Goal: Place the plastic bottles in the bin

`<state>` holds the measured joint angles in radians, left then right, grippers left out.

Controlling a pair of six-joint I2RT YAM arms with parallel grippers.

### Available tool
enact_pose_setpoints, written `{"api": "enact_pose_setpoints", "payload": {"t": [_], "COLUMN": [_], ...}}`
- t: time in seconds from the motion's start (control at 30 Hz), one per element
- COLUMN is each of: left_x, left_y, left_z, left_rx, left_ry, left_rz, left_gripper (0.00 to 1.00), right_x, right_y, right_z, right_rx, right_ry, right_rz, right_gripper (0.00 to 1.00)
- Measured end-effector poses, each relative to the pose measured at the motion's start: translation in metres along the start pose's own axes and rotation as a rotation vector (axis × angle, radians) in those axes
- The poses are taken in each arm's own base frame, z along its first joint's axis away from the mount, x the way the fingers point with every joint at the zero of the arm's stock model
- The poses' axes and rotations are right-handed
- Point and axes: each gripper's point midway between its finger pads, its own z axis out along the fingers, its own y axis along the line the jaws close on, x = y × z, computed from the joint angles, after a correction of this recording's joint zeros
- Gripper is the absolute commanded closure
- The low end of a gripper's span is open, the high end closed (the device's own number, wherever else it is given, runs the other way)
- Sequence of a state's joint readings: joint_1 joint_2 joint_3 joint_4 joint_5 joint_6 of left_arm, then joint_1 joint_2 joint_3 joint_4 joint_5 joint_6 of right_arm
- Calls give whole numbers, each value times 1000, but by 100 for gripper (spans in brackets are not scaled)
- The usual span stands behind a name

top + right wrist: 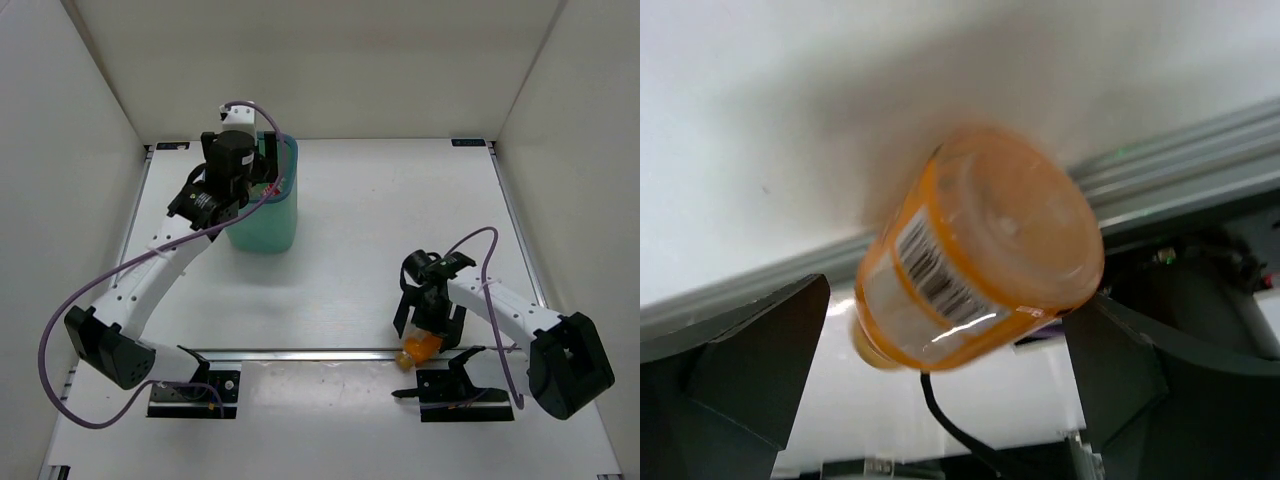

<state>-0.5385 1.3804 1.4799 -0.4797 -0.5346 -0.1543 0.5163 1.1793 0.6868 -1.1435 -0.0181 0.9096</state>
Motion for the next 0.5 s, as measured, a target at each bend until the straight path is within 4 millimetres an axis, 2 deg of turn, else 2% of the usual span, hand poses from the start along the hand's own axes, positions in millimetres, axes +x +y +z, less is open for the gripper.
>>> {"api": "enact_pose_setpoints", "payload": {"t": [0.1,0.27,0.43,0.47,0.5], "left_x": [1,-3,-2,-1,1], "left_y": [6,19,27,28,28], "left_z": [-9,-22,-29,-30,-31], "left_rx": [-6,-26,-44,-45,-45], "left_ry": [2,-11,-5,1,10], "left_rz": [-7,-29,-34,-34,-30], "left_gripper": [1,1,1,2,1], "right_x": [-14,-28,-27,-26,-25], "right_y": [5,16,22,22,21], "right_z": [3,7,14,15,15], "right_rx": [6,-20,-17,-15,-12], "right_ry": [-44,-98,-107,-107,-105], "right_rz": [6,7,-36,-46,-60], "right_gripper": [3,11,21,33,57]}}
